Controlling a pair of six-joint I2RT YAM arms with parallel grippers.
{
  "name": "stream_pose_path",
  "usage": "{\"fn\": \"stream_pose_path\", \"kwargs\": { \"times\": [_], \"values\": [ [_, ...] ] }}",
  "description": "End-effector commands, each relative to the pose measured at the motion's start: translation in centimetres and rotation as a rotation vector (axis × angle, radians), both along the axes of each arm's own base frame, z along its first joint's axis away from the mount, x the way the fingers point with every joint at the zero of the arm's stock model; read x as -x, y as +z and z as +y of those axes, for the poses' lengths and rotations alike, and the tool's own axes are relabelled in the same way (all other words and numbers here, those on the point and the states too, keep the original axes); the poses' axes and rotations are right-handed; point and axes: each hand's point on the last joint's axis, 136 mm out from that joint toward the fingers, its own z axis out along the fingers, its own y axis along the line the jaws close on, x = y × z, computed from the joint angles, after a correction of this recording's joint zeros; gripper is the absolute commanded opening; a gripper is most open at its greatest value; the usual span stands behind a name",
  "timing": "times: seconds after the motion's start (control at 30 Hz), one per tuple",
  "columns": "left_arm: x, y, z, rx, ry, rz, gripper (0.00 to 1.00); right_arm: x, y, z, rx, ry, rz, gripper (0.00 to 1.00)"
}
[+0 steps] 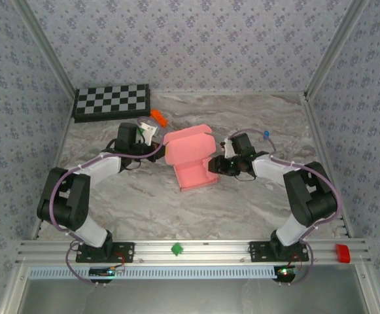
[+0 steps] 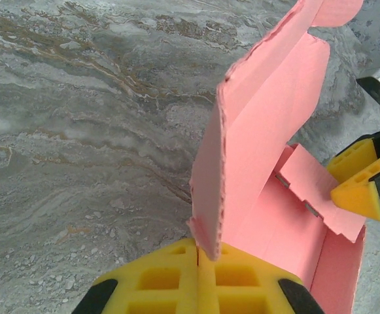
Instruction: Fold the paper box
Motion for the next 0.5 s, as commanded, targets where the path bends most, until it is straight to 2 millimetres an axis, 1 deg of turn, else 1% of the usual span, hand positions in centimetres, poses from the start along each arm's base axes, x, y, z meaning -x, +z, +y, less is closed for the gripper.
{"fn": "stream_pose_path", "kwargs": {
  "times": [0.0, 0.2, 0.37, 0.47],
  "values": [
    [-0.15, -0.51, -0.17, -0.013, 0.003, 0.024, 0.00, 0.35, -0.89, -0.46, 0.100, 0.028, 0.014, 0.43],
    [-0.25, -0.68, -0.16, -0.020, 0.006, 0.033, 0.00, 0.74, -1.25, -0.46, 0.172, 0.052, 0.018, 0.42],
    [-0.37, -0.75, -0.13, -0.023, 0.008, 0.034, 0.00, 1.03, -1.39, -0.88, 0.234, 0.065, 0.015, 0.37],
    [-0.41, -0.78, -0.19, -0.023, 0.006, 0.035, 0.00, 1.22, -1.48, -1.02, 0.262, 0.076, 0.013, 0.35]
  ]
}}
